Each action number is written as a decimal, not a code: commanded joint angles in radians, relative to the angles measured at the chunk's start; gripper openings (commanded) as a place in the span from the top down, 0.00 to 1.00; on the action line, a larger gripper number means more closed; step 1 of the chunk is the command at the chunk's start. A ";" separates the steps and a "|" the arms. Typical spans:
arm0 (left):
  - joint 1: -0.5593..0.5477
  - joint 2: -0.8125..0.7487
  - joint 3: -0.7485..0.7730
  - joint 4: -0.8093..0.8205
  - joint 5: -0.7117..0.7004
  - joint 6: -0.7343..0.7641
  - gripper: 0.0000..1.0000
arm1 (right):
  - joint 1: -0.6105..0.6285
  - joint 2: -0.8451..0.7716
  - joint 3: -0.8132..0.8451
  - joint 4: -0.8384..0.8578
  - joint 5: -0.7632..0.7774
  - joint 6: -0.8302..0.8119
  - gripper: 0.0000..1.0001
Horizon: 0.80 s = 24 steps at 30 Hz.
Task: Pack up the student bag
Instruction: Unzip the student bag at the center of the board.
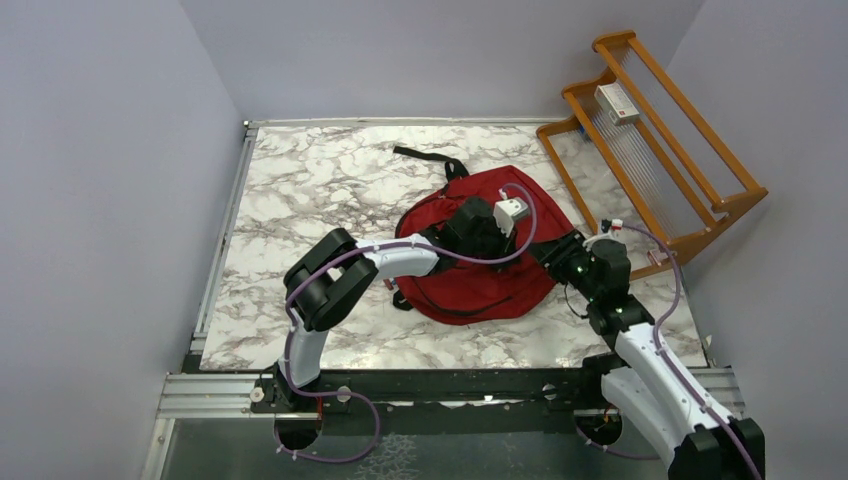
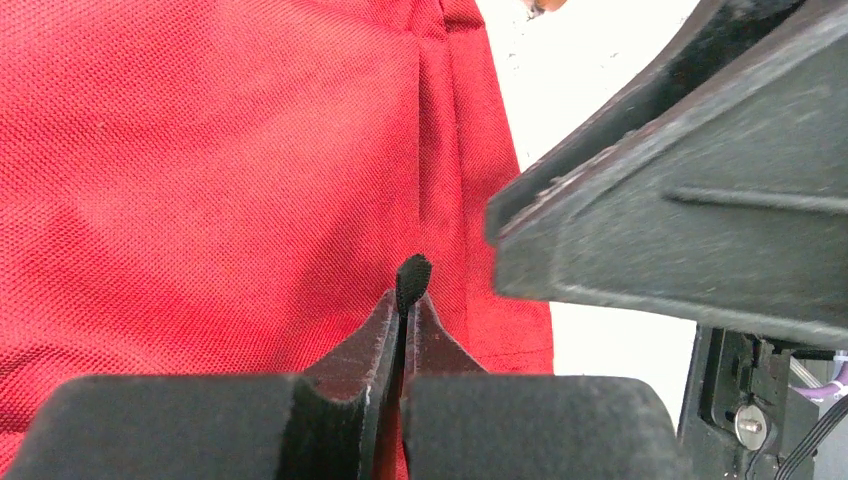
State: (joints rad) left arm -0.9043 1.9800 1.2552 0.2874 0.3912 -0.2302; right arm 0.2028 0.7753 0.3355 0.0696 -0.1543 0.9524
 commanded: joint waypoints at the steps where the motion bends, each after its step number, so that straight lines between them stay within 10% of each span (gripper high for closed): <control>1: 0.005 -0.057 -0.018 0.035 -0.018 0.011 1.00 | 0.001 -0.111 -0.036 -0.172 0.111 0.078 0.58; 24: 0.005 -0.117 -0.068 0.053 0.029 0.003 1.00 | 0.001 0.084 -0.135 0.105 -0.014 0.287 0.53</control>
State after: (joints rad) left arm -0.9043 1.9053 1.1965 0.2974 0.3954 -0.2279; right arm 0.2028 0.8253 0.2073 0.0532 -0.1276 1.2045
